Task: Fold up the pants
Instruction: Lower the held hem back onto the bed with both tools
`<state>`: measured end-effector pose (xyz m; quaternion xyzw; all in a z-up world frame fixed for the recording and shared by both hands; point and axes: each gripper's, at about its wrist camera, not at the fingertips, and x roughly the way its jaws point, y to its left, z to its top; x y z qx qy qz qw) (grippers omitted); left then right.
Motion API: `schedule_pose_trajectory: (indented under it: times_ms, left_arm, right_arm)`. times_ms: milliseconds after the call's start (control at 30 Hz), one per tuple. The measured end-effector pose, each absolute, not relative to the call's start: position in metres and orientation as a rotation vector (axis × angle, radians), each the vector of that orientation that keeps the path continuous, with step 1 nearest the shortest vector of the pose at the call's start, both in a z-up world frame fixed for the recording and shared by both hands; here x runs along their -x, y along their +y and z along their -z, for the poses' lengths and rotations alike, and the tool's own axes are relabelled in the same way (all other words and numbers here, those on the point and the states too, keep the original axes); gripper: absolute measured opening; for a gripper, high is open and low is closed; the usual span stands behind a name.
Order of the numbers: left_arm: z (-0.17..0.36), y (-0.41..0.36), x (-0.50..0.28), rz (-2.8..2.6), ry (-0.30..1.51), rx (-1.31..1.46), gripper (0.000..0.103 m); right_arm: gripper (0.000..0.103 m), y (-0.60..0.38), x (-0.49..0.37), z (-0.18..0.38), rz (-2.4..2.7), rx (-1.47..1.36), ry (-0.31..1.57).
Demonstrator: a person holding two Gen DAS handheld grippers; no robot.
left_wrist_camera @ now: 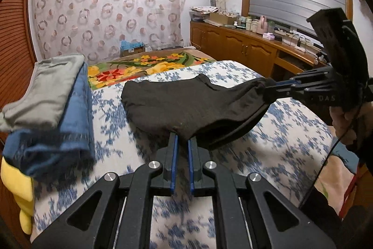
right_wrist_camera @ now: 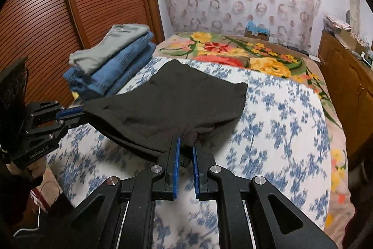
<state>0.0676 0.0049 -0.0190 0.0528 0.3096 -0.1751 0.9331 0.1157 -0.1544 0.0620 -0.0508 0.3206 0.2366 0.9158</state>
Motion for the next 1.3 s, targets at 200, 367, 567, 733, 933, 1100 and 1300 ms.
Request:
schedule_pose_trajectory:
  times_ms: [200,367,567,733,933,1100,1300]
  left_arm:
    - [0.02,0.005,-0.048,0.369,0.639,-0.099,0.009]
    - [0.029,0.0,-0.032,0.379,0.656,-0.102,0.009]
    - [0.045,-0.001,-0.02,0.387,0.687,-0.097,0.009]
    - [0.058,-0.003,-0.014,0.399,0.715,-0.088,0.009]
    - [0.075,-0.003,-0.015,0.389,0.755,-0.084,0.009]
    - [0.083,-0.003,-0.015,0.382,0.773,-0.077,0.009]
    - [0.093,-0.005,-0.017,0.364,0.799,-0.077,0.009]
  right_arm:
    - [0.01,-0.154,-0.097,-0.06,-0.488,0.107,0.674]
    - [0.01,-0.157,-0.079,-0.052,-0.474,0.101,0.669]
    - [0.01,-0.162,-0.066,-0.032,-0.459,0.062,0.682]
    - [0.01,-0.162,-0.059,-0.016,-0.44,0.056,0.693]
    - [0.01,-0.156,-0.059,0.001,-0.429,0.063,0.707]
    - [0.01,-0.158,-0.06,0.008,-0.421,0.049,0.718]
    - [0.012,-0.159,-0.057,0.013,-0.402,0.041,0.717]
